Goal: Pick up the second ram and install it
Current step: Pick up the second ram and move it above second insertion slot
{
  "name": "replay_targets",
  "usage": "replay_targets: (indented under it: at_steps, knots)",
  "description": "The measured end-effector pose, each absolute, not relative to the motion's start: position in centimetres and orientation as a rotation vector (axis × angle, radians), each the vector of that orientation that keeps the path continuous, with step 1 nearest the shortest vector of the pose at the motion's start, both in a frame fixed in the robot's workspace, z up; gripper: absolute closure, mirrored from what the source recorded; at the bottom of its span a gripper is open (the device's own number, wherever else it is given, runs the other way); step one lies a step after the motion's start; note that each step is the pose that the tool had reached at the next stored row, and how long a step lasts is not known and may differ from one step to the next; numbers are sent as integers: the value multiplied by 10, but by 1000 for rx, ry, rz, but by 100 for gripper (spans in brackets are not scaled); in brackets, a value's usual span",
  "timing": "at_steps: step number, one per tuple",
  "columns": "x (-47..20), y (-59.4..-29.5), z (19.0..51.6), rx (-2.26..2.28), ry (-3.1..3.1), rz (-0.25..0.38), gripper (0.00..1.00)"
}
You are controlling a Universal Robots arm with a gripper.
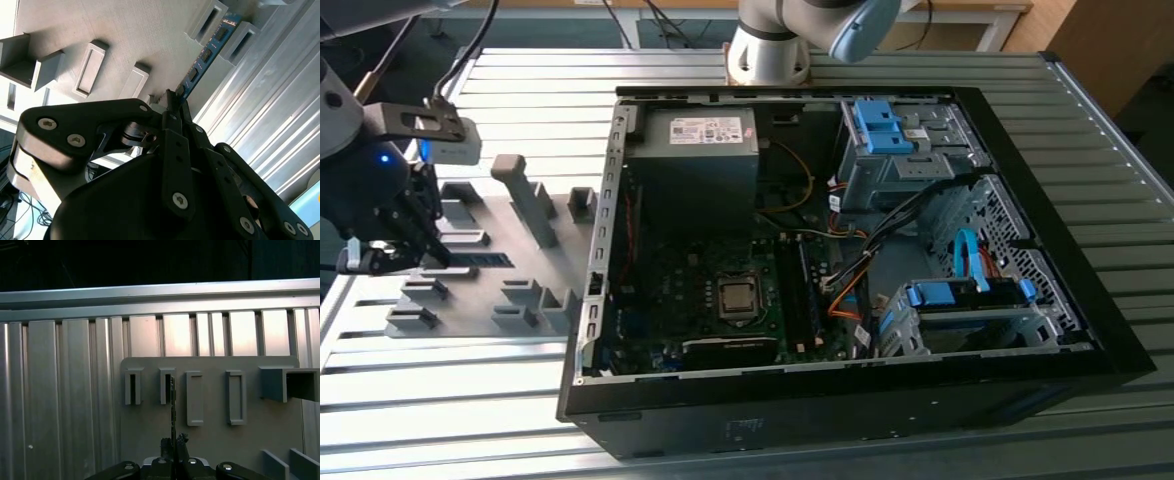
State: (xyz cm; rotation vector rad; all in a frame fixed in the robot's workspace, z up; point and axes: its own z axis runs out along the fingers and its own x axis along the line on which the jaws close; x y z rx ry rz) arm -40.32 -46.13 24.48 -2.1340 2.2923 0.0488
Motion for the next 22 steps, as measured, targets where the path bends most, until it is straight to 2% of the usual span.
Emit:
replay_targets:
  at_steps: [22]
  knots:
    - [-403, -461, 255, -2134, 2292, 49, 86]
